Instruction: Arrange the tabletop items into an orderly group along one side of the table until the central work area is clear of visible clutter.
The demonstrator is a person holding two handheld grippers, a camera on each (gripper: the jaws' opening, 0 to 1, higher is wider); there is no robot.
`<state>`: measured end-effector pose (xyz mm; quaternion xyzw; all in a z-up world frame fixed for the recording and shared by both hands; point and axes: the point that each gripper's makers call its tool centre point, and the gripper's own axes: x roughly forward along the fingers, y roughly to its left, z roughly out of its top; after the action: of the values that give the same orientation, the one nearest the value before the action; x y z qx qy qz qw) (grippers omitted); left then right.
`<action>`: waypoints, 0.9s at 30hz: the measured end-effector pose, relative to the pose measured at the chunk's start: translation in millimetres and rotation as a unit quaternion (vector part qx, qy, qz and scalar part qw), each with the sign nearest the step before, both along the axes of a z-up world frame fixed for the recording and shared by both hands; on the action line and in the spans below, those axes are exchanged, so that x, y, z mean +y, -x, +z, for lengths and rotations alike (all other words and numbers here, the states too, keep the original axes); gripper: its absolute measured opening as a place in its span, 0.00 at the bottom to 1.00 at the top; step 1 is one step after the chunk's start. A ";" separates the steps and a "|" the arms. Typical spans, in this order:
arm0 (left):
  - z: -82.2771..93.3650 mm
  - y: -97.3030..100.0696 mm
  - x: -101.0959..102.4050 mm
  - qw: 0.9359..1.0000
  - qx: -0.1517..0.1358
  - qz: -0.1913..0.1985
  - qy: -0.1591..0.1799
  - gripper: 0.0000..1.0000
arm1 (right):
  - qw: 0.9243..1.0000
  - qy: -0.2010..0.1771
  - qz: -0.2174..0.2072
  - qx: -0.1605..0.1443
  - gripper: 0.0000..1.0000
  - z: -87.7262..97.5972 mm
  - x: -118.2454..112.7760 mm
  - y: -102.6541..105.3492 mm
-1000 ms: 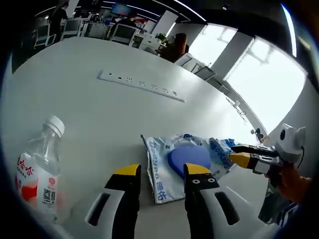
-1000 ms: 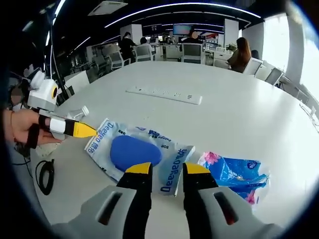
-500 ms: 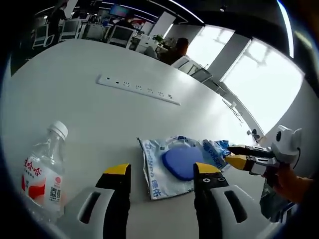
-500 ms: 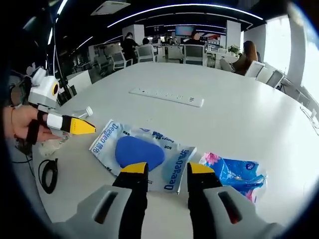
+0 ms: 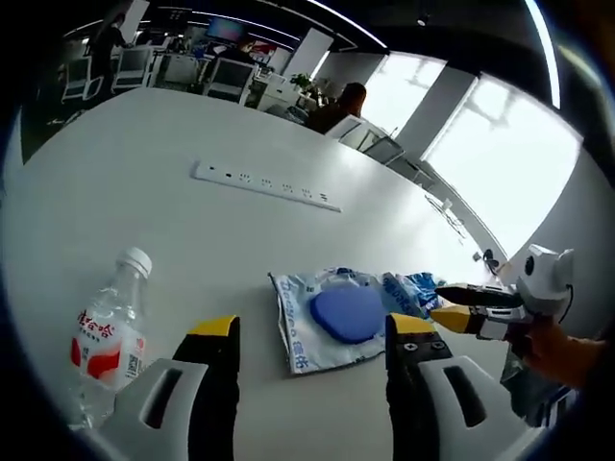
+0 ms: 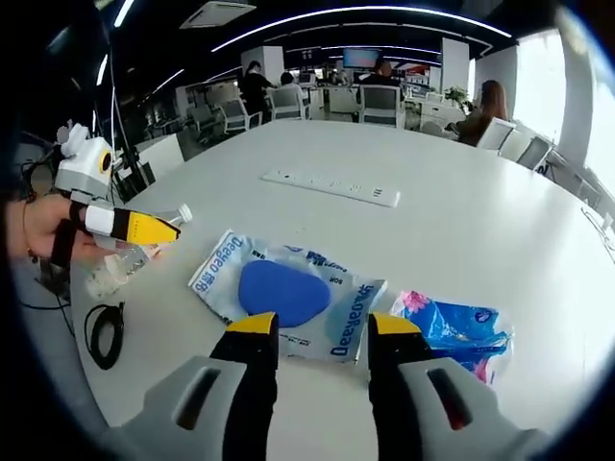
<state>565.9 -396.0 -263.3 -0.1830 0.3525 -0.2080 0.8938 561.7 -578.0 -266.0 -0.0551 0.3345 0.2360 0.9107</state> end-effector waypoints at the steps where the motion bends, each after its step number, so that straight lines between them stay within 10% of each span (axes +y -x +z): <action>1: 1.6 0.9 1.2 1.000 -0.002 0.000 -0.001 0.63 | 1.000 0.000 0.001 -0.001 0.36 1.2 0.1 0.7; 27: 47.9 54.3 56.7 0.999 -0.032 0.030 -0.017 0.74 | 0.999 -0.017 0.051 -0.005 0.47 27.6 41.3 30.7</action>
<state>511.7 -339.3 -215.4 -0.1713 0.3212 -0.1803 0.9138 531.0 -536.7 -238.4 -0.0578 0.3228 0.2877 0.8998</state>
